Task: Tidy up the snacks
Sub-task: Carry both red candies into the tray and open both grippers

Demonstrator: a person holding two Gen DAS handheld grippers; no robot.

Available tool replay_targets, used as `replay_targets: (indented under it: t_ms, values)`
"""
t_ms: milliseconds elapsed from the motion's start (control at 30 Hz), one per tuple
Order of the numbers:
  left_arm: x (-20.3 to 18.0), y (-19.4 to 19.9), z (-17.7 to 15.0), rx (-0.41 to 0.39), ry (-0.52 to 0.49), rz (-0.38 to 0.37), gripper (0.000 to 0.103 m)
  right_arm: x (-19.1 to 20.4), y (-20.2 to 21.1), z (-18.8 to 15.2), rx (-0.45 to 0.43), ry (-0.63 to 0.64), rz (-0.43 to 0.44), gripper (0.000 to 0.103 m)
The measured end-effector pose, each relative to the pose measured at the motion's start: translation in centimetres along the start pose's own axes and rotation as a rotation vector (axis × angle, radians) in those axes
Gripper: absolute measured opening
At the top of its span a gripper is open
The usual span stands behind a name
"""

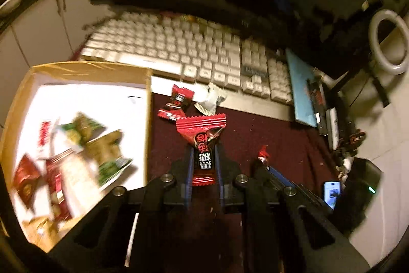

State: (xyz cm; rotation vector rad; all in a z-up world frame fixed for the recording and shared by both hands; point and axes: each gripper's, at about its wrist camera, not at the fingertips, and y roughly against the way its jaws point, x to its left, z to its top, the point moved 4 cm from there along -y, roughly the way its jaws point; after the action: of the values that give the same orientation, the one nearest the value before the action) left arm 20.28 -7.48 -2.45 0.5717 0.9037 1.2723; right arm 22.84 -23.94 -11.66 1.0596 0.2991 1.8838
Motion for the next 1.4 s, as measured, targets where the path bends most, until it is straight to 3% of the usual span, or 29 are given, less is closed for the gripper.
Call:
replay_targets:
  t_ms: [233, 433, 567, 767, 933, 1067, 1233, 1400]
  values:
    - [3.3, 5.6, -2.2, -0.119, 0.07, 0.011, 0.017, 0.6, 0.0, -0.1, 0.001, 0.034, -0.005, 0.026]
    - [8.0, 8.5, -3.5, -0.148, 0.189, 0.017, 0.017, 0.7, -0.4, 0.0, 0.012, 0.043, -0.001, 0.026]
    - [10.3, 9.0, -4.0, -0.153, 0.229, 0.047, 0.017, 1.7, -0.4, -0.1, 0.024, 0.047, 0.058, 0.026]
    - [13.0, 8.8, -5.8, -0.13, 0.273, 0.069, 0.017, 6.9, 1.6, -1.3, -0.005, 0.152, 0.125, 0.026]
    - [14.2, 8.1, -6.8, -0.107, 0.297, 0.072, 0.017, 12.2, 0.8, -2.7, 0.083, 0.226, 0.225, 0.026]
    - [14.6, 7.5, -6.6, -0.099, 0.301, 0.073, 0.017, 15.8, -0.7, -4.0, 0.145, 0.301, 0.253, 0.026]
    - [15.4, 6.3, -5.9, -0.085, 0.3, 0.082, 0.017, 19.4, -3.4, -5.5, 0.205, 0.422, 0.208, 0.026]
    - [16.5, 5.5, -5.5, -0.065, 0.289, 0.106, 0.017, 20.6, -5.4, -6.3, 0.208, 0.522, 0.104, 0.026]
